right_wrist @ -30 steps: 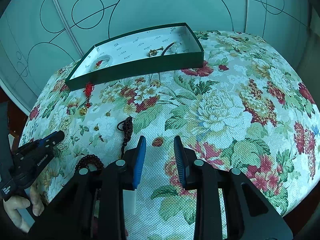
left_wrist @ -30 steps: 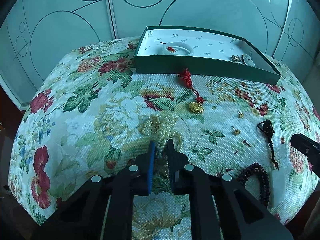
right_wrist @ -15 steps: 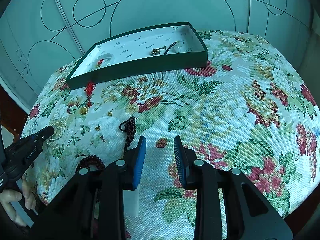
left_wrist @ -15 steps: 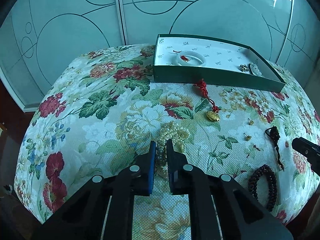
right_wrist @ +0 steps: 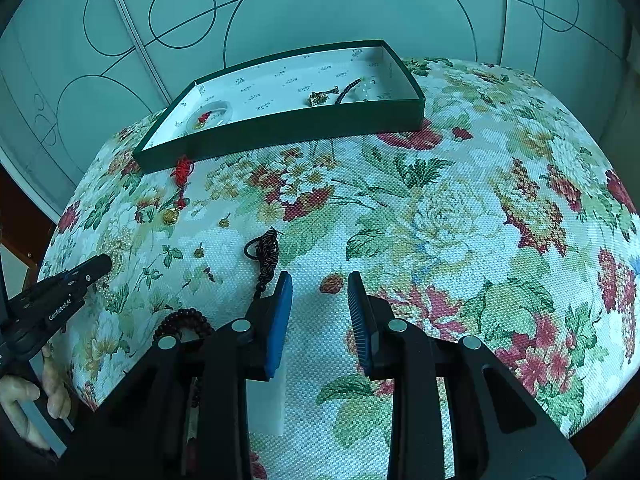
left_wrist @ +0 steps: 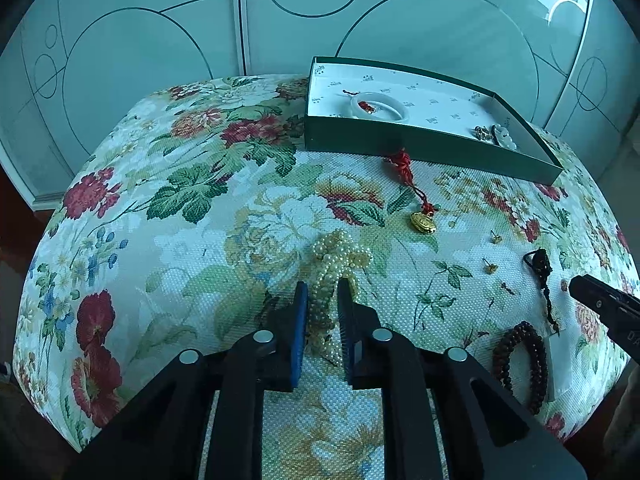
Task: Organize jewelry
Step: 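Grasp the white pearl cluster with the left gripper while the right approaches the black bead tassel, then close the right gripper on the black bead tassel while the left holds the pearls, then carry the pearl cluster and black tassel over the green box with both grippers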
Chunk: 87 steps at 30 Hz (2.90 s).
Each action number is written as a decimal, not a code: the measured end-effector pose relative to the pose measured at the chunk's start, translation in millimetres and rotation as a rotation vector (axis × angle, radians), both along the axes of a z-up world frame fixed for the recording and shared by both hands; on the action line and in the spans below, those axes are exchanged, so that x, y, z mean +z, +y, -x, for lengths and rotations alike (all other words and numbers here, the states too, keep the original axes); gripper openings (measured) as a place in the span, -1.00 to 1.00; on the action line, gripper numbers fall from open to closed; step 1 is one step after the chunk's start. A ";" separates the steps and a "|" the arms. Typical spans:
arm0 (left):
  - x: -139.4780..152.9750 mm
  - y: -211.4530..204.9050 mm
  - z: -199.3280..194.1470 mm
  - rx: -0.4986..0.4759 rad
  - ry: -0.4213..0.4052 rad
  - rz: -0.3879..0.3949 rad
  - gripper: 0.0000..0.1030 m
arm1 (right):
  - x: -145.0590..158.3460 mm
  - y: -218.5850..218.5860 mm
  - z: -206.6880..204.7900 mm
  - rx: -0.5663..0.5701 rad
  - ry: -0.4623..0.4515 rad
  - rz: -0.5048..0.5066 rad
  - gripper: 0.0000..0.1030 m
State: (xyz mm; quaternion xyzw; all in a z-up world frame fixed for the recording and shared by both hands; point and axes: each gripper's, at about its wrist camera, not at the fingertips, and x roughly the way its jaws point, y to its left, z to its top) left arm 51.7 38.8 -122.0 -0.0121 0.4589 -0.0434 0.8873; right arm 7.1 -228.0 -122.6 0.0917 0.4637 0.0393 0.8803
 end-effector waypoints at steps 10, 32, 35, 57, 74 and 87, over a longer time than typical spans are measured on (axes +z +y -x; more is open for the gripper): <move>-3.3 -3.7 -8.5 0.006 -0.006 -0.007 0.07 | -1.0 -0.7 -0.2 0.000 0.002 -0.004 -0.44; 0.2 1.9 -7.6 0.002 -0.051 -0.047 -0.78 | -0.3 20.2 -14.8 0.041 0.005 -0.007 -0.44; 1.1 4.2 -7.3 0.009 -0.053 -0.044 -0.78 | -2.0 28.0 -18.9 0.057 0.005 0.004 -0.44; 4.1 0.8 -2.4 0.007 -0.057 -0.033 -0.78 | 9.3 29.4 -8.5 0.043 -0.074 0.040 -0.85; 35.9 -8.2 15.3 -0.009 -0.127 -0.038 -0.78 | 59.5 17.5 25.3 0.029 -0.225 0.012 -0.86; 64.8 -14.3 11.3 -0.020 -0.186 -0.041 -0.78 | 85.5 10.9 25.4 0.019 -0.300 0.004 -0.87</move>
